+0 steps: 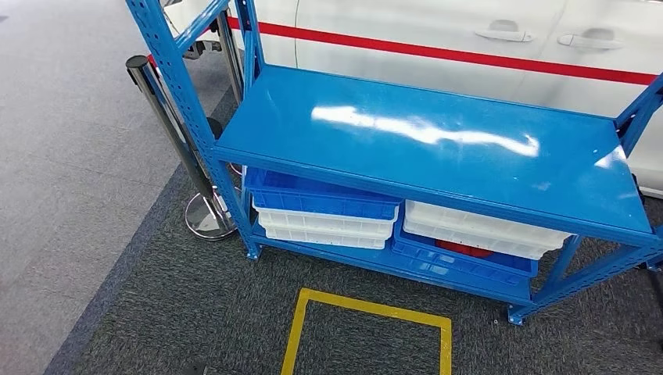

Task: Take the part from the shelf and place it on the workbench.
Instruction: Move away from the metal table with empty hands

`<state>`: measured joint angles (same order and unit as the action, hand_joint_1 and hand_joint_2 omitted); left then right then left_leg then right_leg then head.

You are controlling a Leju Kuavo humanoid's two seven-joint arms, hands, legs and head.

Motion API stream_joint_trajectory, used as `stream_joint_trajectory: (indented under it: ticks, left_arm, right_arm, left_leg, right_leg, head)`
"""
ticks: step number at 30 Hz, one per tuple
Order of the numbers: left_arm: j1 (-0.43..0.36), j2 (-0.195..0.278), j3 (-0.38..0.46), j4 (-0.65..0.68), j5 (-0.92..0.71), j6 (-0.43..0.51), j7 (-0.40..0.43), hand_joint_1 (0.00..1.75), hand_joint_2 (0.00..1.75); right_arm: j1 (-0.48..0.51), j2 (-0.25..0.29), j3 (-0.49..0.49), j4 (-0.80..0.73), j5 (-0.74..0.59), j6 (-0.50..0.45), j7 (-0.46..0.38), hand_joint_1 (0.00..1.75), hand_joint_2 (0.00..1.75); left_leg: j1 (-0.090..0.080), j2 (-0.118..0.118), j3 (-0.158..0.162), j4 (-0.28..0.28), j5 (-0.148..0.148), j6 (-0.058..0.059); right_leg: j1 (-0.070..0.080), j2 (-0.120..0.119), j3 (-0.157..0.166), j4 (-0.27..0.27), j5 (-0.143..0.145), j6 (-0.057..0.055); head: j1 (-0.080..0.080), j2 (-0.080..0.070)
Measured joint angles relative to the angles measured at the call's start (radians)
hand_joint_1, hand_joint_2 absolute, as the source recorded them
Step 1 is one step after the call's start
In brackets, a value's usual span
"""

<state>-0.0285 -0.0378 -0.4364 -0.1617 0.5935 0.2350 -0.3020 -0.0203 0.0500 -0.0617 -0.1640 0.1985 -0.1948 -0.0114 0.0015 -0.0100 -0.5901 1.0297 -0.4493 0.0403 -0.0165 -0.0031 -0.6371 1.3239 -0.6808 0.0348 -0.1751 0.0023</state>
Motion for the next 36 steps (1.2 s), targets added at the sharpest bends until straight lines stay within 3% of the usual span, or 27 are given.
stream_joint_trajectory:
  ticks: [2, 3, 6, 7, 9, 11, 13, 14, 15, 16, 17, 19, 21, 23, 25, 27, 29, 30, 31, 32, 34, 36]
  left_arm:
    - [0.0, 0.0, 0.0, 0.0, 0.0, 0.0, 0.0, 0.0, 0.0]
    - [0.001, 0.0, 0.0, 0.0, 0.001, 0.001, 0.001, 0.0, 0.0]
    - [0.002, -0.002, 0.0, 0.0, 0.006, 0.012, -0.002, 0.0, 0.0]
    - [0.002, -0.002, 0.0, 0.0, 0.01, 0.016, -0.002, 0.0, 0.0]
    - [0.002, -0.002, 0.0, 0.0, 0.018, 0.018, -0.001, 0.0, 0.0]
    - [0.003, -0.002, 0.0, 0.0, 0.023, 0.018, 0.003, 0.0, 0.0]
    - [0.004, -0.003, 0.0, 0.0, 0.024, 0.022, 0.009, 0.0, 0.0]
    - [0.004, -0.003, 0.0, 0.0, 0.024, 0.024, 0.013, 0.0, 0.0]
    - [0.005, -0.003, 0.0, 0.0, 0.024, 0.026, 0.016, 0.0, 0.0]
    - [0.006, -0.002, 0.0, 0.0, 0.024, 0.027, 0.018, 0.0, 0.0]
    - [0.006, -0.002, 0.001, 0.0, 0.024, 0.027, 0.019, 0.0, 0.0]
    - [0.005, -0.002, 0.001, 0.0, 0.024, 0.028, 0.02, 0.0, 0.0]
    - [0.004, -0.002, 0.001, 0.0, 0.024, 0.028, 0.02, 0.0, 0.0]
    - [0.004, -0.002, 0.001, 0.0, 0.024, 0.028, 0.021, 0.0, 0.0]
    - [0.005, -0.003, 0.001, 0.0, 0.024, 0.028, 0.021, 0.0, 0.87]
    - [0.004, -0.004, 0.001, 0.0, 0.024, 0.028, 0.021, 0.0, 1.75]
    - [0.004, -0.004, 0.001, 0.0, 0.024, 0.028, 0.025, 0.0, 1.75]
    - [0.004, -0.004, 0.001, 0.0, 0.024, 0.028, 0.028, 0.0, 1.75]
    - [0.004, -0.004, 0.001, 0.0, 0.025, 0.028, 0.031, 0.0, 1.75]
    - [0.004, -0.004, 0.001, 0.0, 0.026, 0.029, 0.034, 0.0, 1.75]
    - [0.004, -0.005, 0.001, 0.0, 0.032, 0.033, 0.039, 0.0, 1.75]
    - [0.004, -0.005, 0.002, 0.0, 0.037, 0.037, 0.042, 0.0, 1.75]
  right_arm:
    - [0.0, 0.0, 0.0, 0.0, 0.0, -0.001, 0.0, 0.0, 0.0]
    - [0.001, 0.0, 0.0, 0.0, 0.0, -0.002, -0.001, 0.0, 0.0]
    - [0.002, 0.001, 0.0, 0.0, 0.002, -0.007, -0.006, 0.0, 0.0]
    - [0.002, 0.001, 0.0, 0.001, 0.003, -0.007, -0.007, 0.0, 0.0]
    - [-0.001, 0.004, 0.0, 0.001, 0.005, -0.007, -0.006, 0.0, 0.87]
    - [-0.001, 0.007, 0.0, 0.001, 0.005, -0.01, -0.002, 0.0, 1.75]
    - [0.0, 0.008, 0.0, 0.001, 0.004, -0.017, 0.006, 0.0, 1.75]
    - [0.0, 0.008, 0.0, 0.001, 0.003, -0.021, 0.01, 0.0, 1.75]
    - [0.0, 0.008, 0.0, 0.001, 0.002, -0.024, 0.012, 0.0, 1.75]
    - [0.0, 0.008, 0.0, 0.001, 0.001, -0.025, 0.014, 0.0, 1.75]
    - [0.0, 0.009, 0.0, 0.001, 0.0, -0.026, 0.015, 0.0, 1.75]
    - [-0.001, 0.01, 0.0, 0.001, 0.0, -0.027, 0.018, 0.0, 1.75]
    - [-0.001, 0.012, -0.001, 0.001, 0.0, -0.028, 0.019, 0.0, 1.75]
    - [-0.002, 0.012, -0.001, 0.001, 0.0, -0.028, 0.019, 0.0, 1.75]
    - [-0.003, 0.012, -0.001, 0.001, 0.0, -0.028, 0.019, 0.0, 1.75]
    - [-0.004, 0.012, -0.002, 0.0, -0.001, -0.029, 0.02, 0.0, 1.75]
    - [-0.003, 0.013, -0.005, 0.0, -0.002, -0.035, 0.025, 0.0, 1.75]
    - [-0.003, 0.013, -0.008, 0.0, -0.003, -0.041, 0.033, 0.0, 1.75]
    - [-0.002, 0.013, -0.012, 0.0, -0.004, -0.05, 0.041, 0.0, 1.31]
    - [-0.002, 0.013, -0.015, 0.0, -0.005, -0.059, 0.049, 0.0, 0.87]
    - [-0.003, 0.013, -0.019, 0.0, -0.007, -0.071, 0.057, 0.0, 0.0]
    - [-0.004, 0.015, -0.021, 0.0, -0.005, -0.073, 0.06, 0.0, 0.87]
  left_leg:
    - [0.0, -0.001, 0.002, 0.0, -0.002, 0.0]
    - [0.0, -0.003, 0.008, 0.0, -0.005, -0.001]
    - [-0.002, -0.011, 0.033, 0.001, -0.027, -0.018]
    - [-0.004, -0.013, 0.037, 0.0, -0.032, -0.026]
    - [-0.005, -0.012, 0.037, 0.005, -0.04, -0.038]
    - [-0.002, -0.007, 0.012, 0.066, -0.08, -0.049]
    - [0.003, -0.003, -0.049, 0.197, -0.143, -0.059]
    - [0.005, -0.001, -0.079, 0.256, -0.162, -0.062]
    - [0.006, 0.0, -0.095, 0.286, -0.164, -0.063]
    - [0.007, 0.001, -0.093, 0.277, -0.146, -0.063]
    - [0.007, 0.002, -0.072, 0.229, -0.112, -0.062]
    - [0.005, 0.006, -0.005, 0.084, -0.047, -0.054]
    - [0.0, 0.008, 0.032, 0.005, -0.026, -0.043]
    - [-0.001, 0.006, 0.034, -0.002, -0.026, -0.032]
    - [0.003, 0.006, 0.038, -0.013, -0.019, -0.019]
    - [0.006, 0.007, 0.041, -0.022, -0.013, -0.008]
    - [0.004, 0.007, 0.038, -0.022, -0.013, -0.002]
    - [0.004, 0.007, 0.038, -0.022, -0.014, -0.001]
    - [0.004, 0.007, 0.039, -0.02, -0.015, 0.0]
    - [0.005, 0.005, 0.039, -0.017, -0.016, -0.001]
    - [0.007, 0.002, 0.038, -0.005, -0.024, -0.007]
    - [0.001, 0.0, 0.032, 0.007, -0.033, -0.017]
  right_leg:
    - [0.0, 0.0, -0.005, -0.001, 0.009, 0.0]
    - [0.0, 0.0, 0.0, -0.027, 0.036, 0.0]
    - [0.001, 0.005, 0.051, -0.23, 0.178, -0.014]
    - [0.003, 0.007, 0.064, -0.274, 0.198, -0.022]
    - [0.001, 0.005, 0.068, -0.286, 0.197, -0.035]
    - [-0.003, 0.0, 0.074, -0.293, 0.198, -0.047]
    - [-0.003, -0.003, 0.076, -0.294, 0.196, -0.053]
    - [-0.002, -0.004, 0.076, -0.293, 0.195, -0.054]
    - [-0.002, -0.005, 0.077, -0.293, 0.194, -0.054]
    - [-0.002, -0.005, 0.08, -0.293, 0.193, -0.054]
    - [-0.002, -0.004, 0.083, -0.293, 0.191, -0.052]
    - [-0.001, -0.004, 0.09, -0.293, 0.186, -0.046]
    - [0.002, -0.005, 0.092, -0.292, 0.184, -0.035]
    - [0.003, -0.005, 0.093, -0.296, 0.186, -0.023]
    - [0.002, -0.004, 0.09, -0.282, 0.174, -0.013]
    - [0.001, -0.001, 0.052, -0.201, 0.124, -0.006]
    - [-0.001, 0.001, -0.013, -0.072, 0.065, 0.001]
    - [-0.003, 0.001, -0.034, -0.031, 0.056, 0.007]
    - [-0.007, 0.001, -0.036, -0.028, 0.069, 0.013]
    - [-0.012, 0.001, -0.019, -0.065, 0.099, 0.019]
    - [-0.023, 0.002, 0.047, -0.2, 0.165, 0.031]
    - [-0.026, 0.008, 0.083, -0.281, 0.189, 0.023]
  head:
    - [0.0, 0.0]
    - [0.0, 0.0]
    - [0.0, 0.0]
    - [0.0, 0.0]
    - [0.0, 0.0]
    - [0.0, 0.0]
    - [0.0, 0.0]
    - [0.0, 0.0]
    - [0.0, 0.0]
    - [0.0, 0.0]
    - [0.0, 0.0]
    - [0.0, 0.0]
    - [0.0, 0.0]
    - [0.0, 0.0]
    - [0.0, 0.0]
    - [0.0, 0.0]
    - [0.0, 0.0]
    - [0.0, 0.0]
    - [0.0, 0.0]
    - [0.0, 0.0]
    - [0.0, 0.0]
    - [-0.001, 0.0]
